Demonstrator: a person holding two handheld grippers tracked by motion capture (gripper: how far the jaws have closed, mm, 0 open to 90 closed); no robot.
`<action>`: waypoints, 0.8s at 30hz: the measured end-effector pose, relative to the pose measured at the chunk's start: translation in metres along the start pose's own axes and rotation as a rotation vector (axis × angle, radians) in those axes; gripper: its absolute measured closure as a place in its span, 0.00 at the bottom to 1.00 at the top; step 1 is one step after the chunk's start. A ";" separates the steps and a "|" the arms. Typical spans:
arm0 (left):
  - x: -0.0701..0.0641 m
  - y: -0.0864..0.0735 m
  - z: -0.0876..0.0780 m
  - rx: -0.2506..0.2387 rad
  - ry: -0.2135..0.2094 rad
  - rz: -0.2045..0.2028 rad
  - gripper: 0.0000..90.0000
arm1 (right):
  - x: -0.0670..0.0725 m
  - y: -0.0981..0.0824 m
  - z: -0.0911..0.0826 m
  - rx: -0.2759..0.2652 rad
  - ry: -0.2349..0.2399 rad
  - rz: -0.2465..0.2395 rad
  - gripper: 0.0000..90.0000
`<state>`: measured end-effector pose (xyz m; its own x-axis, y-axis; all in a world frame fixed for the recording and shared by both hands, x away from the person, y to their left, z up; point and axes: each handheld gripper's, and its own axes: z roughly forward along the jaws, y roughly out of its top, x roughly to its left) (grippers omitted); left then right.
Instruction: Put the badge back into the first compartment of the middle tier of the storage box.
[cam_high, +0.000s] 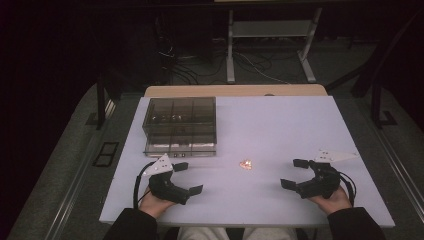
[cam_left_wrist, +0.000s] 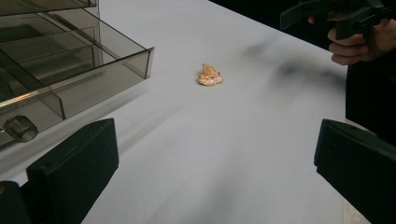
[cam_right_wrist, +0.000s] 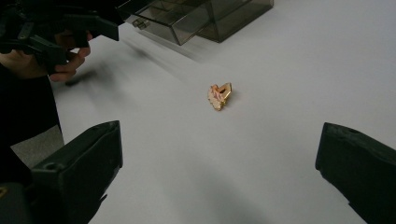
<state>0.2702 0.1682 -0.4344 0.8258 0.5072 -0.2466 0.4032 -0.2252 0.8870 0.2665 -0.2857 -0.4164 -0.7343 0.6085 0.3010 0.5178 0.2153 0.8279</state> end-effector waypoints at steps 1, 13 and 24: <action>0.000 0.000 0.000 0.000 0.000 0.000 0.00 | 0.000 0.000 0.000 0.003 0.002 0.002 0.00; -0.001 -0.001 0.000 0.004 0.007 -0.007 0.00 | 0.001 0.010 -0.001 0.047 0.017 -0.007 0.00; -0.001 -0.002 -0.002 -0.005 0.016 -0.010 0.00 | 0.003 0.026 0.003 0.098 0.028 -0.032 0.00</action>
<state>0.2676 0.1702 -0.4350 0.8156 0.5223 -0.2490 0.4091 -0.2162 0.8865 0.2792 -0.2760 -0.3956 -0.7620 0.5793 0.2895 0.5338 0.3088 0.7872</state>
